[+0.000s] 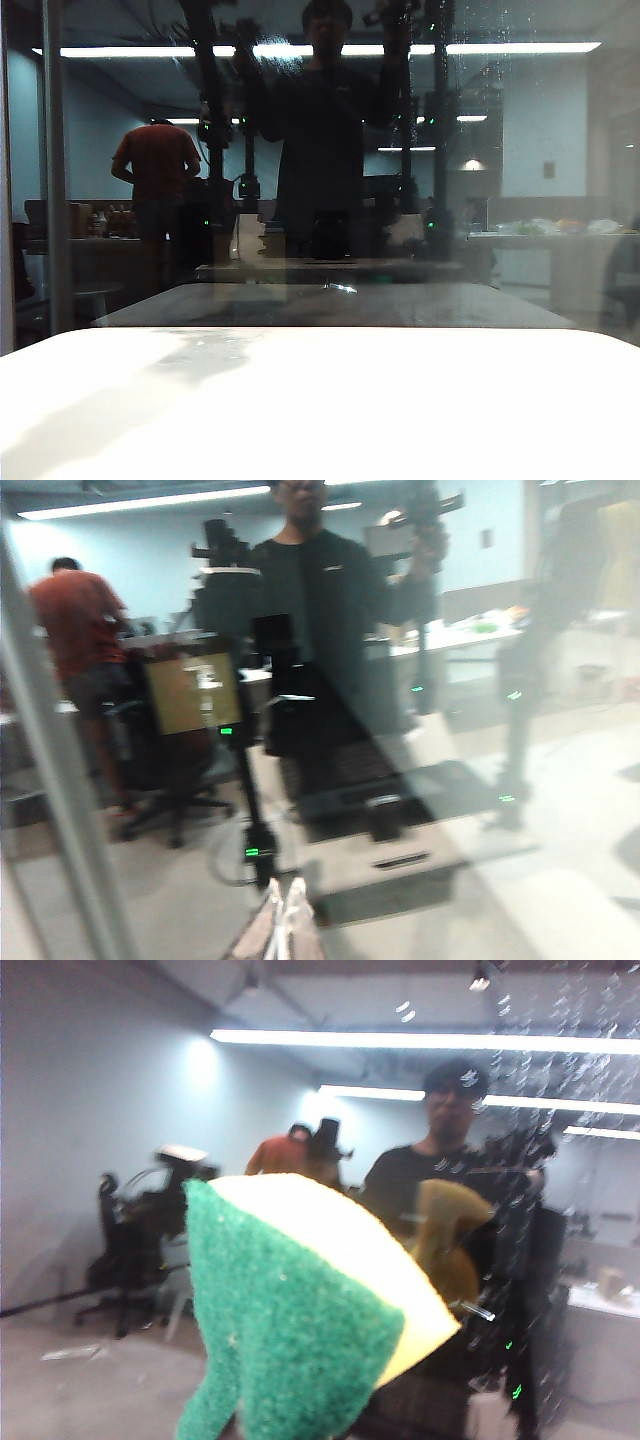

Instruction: Reach upward to find where there is water on the glass, pick up the sponge from the table, dry the water, and finally place the sponge back on the table.

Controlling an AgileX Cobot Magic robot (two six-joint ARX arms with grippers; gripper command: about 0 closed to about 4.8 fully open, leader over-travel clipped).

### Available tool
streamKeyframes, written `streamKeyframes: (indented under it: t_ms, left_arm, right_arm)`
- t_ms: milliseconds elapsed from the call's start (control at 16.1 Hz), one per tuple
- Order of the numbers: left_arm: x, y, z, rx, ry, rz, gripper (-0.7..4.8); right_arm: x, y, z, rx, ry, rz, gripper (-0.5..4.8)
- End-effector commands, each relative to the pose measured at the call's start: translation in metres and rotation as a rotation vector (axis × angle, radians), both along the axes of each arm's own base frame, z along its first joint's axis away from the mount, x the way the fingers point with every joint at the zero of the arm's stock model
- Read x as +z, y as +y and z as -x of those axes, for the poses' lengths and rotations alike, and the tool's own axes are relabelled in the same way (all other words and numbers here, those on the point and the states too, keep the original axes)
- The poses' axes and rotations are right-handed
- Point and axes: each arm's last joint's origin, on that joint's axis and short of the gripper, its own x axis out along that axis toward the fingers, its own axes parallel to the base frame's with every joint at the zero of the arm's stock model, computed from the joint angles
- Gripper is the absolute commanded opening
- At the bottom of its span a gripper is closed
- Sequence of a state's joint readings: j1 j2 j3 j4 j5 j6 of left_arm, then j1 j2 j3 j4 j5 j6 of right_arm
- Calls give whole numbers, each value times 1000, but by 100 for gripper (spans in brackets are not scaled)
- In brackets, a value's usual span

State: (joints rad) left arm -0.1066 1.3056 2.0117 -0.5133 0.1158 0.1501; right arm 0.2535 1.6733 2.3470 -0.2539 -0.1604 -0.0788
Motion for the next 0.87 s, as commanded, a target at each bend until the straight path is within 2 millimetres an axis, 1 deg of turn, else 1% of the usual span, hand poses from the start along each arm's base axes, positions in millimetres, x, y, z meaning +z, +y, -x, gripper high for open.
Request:
streamKeyframes:
  t_ms: [62, 187, 249, 374, 561, 748, 872]
  left_arm:
    - [1, -2, 4, -87, 6, -5, -6]
    - [-2, -3, 4, -128, 33, -14, -6]
    - [-4, -3, 4, -134, 50, -16, -6]
    - [-5, -3, 4, -135, 68, -17, -6]
    - [-5, -3, 6, -134, 65, -17, -6]
    - [-5, -3, 8, -135, 69, -17, -6]
    - [-6, -3, 8, -135, 80, -17, -6]
  right_arm:
    - [8, -1, -19, 21, -64, -34, -6]
    - [6, -5, -40, 50, -77, -66, -6]
    - [2, -3, -48, 52, -71, -71, -6]
    - [-10, 0, -69, 57, -47, -80, -6]
    - [-27, 5, -95, 66, -27, -96, -6]
    - [-40, 7, -115, 69, -28, -117, -6]
    - [-42, 6, -119, 56, -33, -123, -6]
